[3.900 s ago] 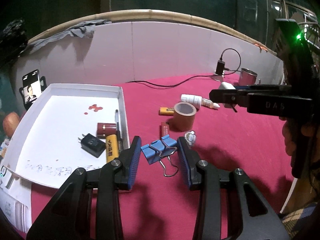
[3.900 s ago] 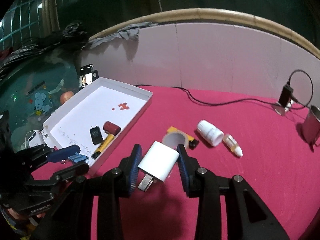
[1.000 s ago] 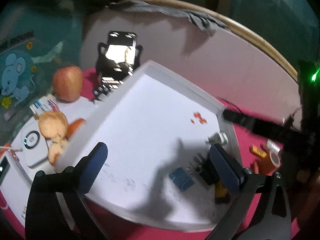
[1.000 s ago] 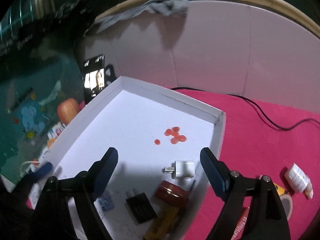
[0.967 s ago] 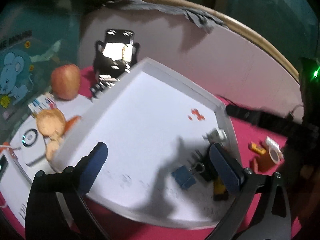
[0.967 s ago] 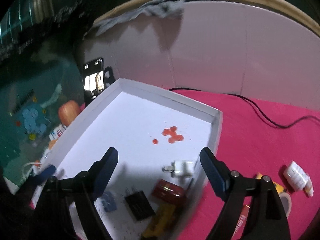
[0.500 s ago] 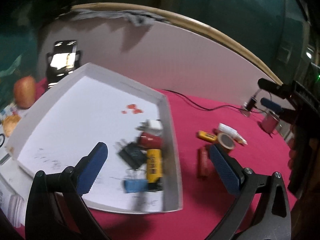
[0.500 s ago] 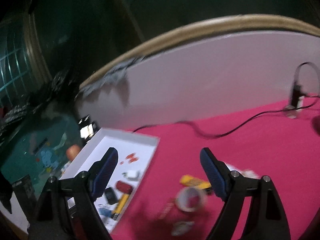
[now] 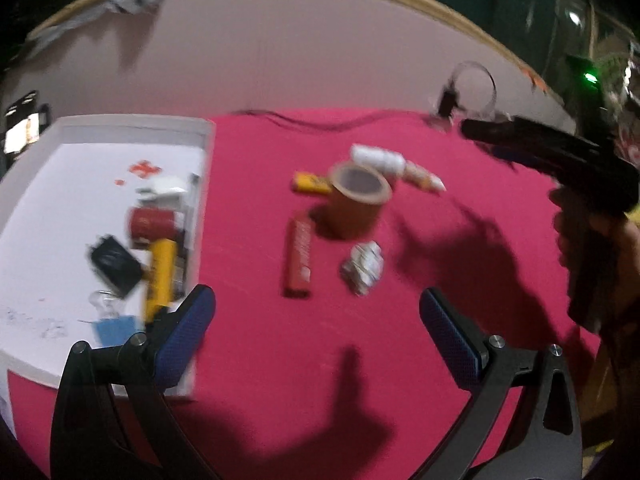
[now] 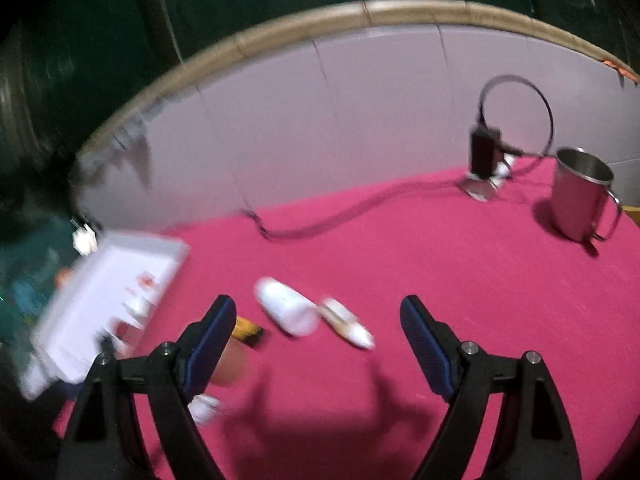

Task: Organize rigid objects
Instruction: 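Grasp the cartoon sticker badge with the left tool while the right tool grasps the dropper bottle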

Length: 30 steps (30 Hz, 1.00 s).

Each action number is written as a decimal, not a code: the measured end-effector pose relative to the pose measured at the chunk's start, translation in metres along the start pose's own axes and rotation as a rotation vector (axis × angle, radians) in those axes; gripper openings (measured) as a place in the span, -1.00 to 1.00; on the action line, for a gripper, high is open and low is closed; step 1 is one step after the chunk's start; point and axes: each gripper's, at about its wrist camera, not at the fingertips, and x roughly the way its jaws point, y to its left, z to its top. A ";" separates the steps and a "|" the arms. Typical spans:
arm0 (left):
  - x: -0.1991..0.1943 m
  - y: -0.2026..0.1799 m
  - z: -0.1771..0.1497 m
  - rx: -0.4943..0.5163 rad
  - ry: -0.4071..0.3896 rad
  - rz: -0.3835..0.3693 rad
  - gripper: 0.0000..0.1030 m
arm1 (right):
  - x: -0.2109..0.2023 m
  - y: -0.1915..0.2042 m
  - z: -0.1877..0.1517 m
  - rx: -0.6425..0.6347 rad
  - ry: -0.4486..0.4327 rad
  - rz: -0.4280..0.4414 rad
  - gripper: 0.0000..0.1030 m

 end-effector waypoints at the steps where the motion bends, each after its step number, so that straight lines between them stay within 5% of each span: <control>1: 0.004 -0.004 0.000 0.015 0.009 -0.009 0.99 | 0.008 -0.004 -0.005 -0.034 0.023 -0.022 0.63; 9: 0.034 -0.029 0.012 0.132 0.037 -0.045 0.78 | 0.052 -0.008 -0.016 -0.205 0.110 -0.039 0.63; 10: 0.038 -0.032 0.014 0.147 0.040 -0.050 0.70 | 0.060 -0.006 -0.014 -0.222 0.137 -0.030 0.63; 12: 0.047 -0.036 0.015 0.182 0.053 -0.023 0.22 | 0.074 -0.005 -0.012 -0.247 0.185 -0.016 0.63; 14: 0.055 -0.039 0.014 0.195 0.074 -0.003 0.17 | 0.085 -0.006 -0.009 -0.253 0.220 -0.017 0.62; 20: 0.064 -0.046 0.012 0.217 0.097 -0.017 0.17 | 0.096 -0.003 -0.005 -0.301 0.241 -0.030 0.23; 26: 0.071 -0.041 0.017 0.187 0.115 -0.034 0.17 | 0.085 0.004 -0.015 -0.335 0.229 -0.019 -0.60; 30: 0.073 -0.040 0.019 0.182 0.114 -0.038 0.17 | 0.069 0.003 -0.027 -0.284 0.233 0.011 -0.64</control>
